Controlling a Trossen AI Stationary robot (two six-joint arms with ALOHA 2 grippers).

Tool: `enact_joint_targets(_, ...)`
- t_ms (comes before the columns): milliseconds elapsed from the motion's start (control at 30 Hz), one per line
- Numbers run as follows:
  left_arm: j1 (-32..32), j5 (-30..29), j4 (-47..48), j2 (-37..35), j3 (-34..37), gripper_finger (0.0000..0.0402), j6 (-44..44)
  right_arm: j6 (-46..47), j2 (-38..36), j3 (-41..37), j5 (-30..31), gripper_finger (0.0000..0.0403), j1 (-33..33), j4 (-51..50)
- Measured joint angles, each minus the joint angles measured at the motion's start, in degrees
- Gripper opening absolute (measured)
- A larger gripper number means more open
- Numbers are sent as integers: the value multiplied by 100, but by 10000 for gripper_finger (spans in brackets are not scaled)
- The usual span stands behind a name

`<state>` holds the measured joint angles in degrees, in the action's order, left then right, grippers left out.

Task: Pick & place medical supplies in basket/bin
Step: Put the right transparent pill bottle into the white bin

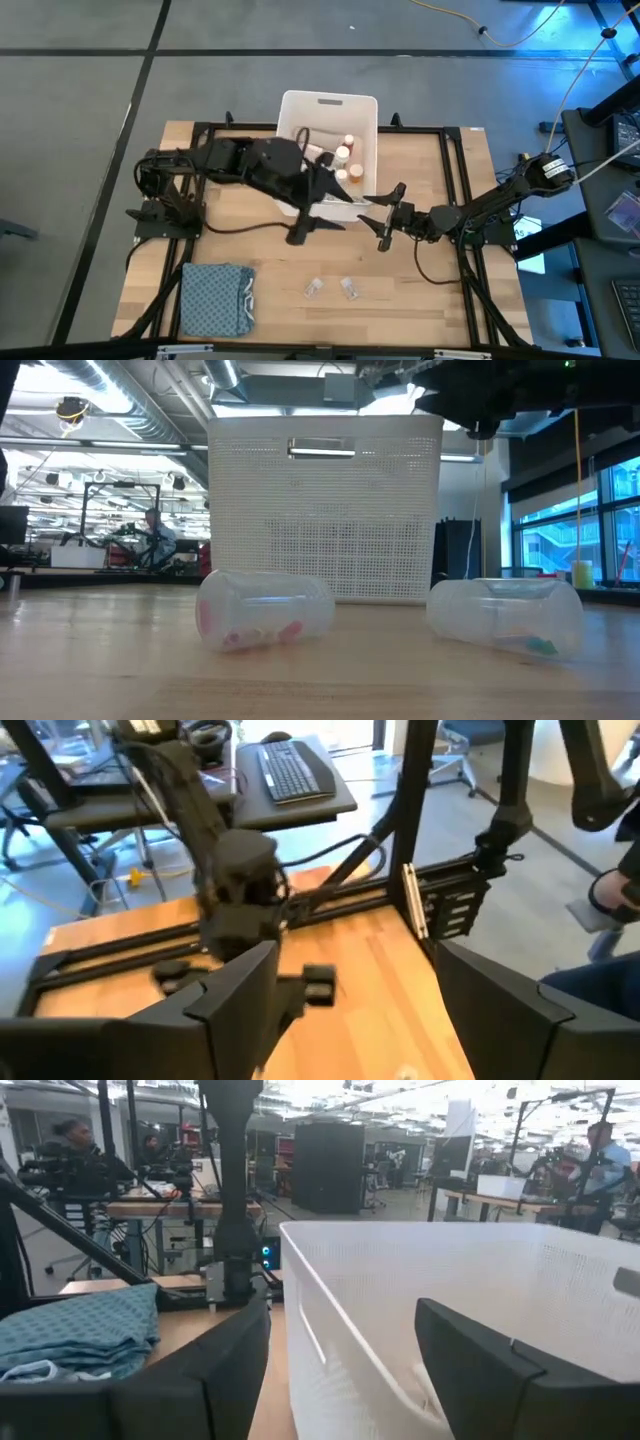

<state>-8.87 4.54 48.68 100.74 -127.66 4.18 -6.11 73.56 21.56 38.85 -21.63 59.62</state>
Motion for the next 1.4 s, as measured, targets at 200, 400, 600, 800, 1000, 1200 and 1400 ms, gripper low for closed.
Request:
enact_joint_targets(200,368,668,7,-20,-1,265,160,-187,-384,281,-163,250,-301,60)
enact_joint_targets(400,674,720,-612,6,358,265,95,-573,-704,762,-470,250,-883,-876)
enact_joint_targets(600,878,160,-1853,-640,2153,265,-399,353,-731,1484,-208,250,-1266,-3158)
enact_joint_targets(800,828,-280,-3735,-2025,4725,265,-903,2262,-728,2155,-223,250,-1521,-5770)
enact_joint_targets(1000,536,-823,-5428,-3303,7091,265,-1330,3861,-605,2618,-820,249,-1527,-7005)
enact_joint_targets(1200,253,-1260,-6824,-4210,8778,265,-1399,5008,178,2922,-1210,229,-1364,-7371)
enact_joint_targets(1400,51,-1244,-7470,-4777,9681,265,-1508,5695,1154,3288,-1655,210,-1233,-7438)
